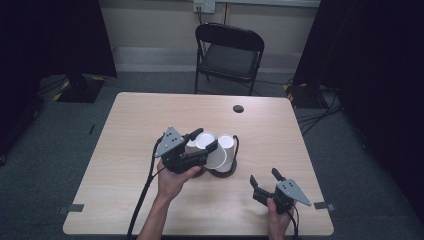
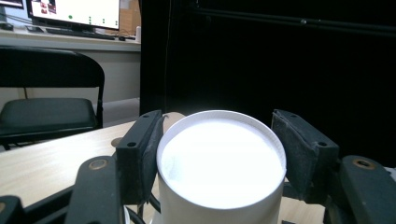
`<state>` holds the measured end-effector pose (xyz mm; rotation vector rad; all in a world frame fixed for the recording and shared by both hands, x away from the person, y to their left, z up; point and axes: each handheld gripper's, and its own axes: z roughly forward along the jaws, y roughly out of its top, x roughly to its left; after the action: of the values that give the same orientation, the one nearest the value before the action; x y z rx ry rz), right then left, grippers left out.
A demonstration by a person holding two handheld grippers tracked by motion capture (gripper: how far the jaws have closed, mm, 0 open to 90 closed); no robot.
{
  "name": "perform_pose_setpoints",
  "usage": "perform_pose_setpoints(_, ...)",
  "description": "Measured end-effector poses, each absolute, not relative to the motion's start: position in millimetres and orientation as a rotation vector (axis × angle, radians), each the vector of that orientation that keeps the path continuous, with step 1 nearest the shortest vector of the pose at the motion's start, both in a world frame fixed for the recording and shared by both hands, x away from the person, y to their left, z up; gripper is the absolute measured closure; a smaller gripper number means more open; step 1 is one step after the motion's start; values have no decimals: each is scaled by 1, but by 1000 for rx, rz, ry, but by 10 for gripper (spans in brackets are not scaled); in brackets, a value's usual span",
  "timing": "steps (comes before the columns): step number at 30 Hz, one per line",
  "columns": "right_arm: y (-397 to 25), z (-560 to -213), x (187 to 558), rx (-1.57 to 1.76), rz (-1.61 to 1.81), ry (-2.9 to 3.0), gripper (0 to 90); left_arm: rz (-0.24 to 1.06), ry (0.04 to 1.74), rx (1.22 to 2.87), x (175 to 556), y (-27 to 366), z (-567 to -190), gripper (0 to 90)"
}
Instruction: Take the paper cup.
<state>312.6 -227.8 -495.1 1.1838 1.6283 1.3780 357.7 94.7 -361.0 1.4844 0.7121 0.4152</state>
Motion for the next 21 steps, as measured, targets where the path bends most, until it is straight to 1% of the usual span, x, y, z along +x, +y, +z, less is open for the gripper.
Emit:
perform_pose_setpoints(8,-223,-495,314,1125,1366,1679,157,374,728,1458,353,105,-369,361)
perform_pose_setpoints(9,-223,-495,314,1127,1361,1683,159,356,729,1451,352,106,-370,361)
perform_pose_setpoints(15,-220,-493,314,1192,1375,1742,160,354,735,1453,348,110,-376,361)
perform_pose_setpoints(18,-207,-492,309,1155,1364,1808,173,333,747,1470,348,113,-382,360)
perform_pose_setpoints(19,-203,-492,309,1140,1369,1820,185,329,749,1475,347,115,-384,361)
perform_pose_setpoints(21,-189,-491,306,1086,1404,1854,252,318,754,1471,346,117,-387,361)
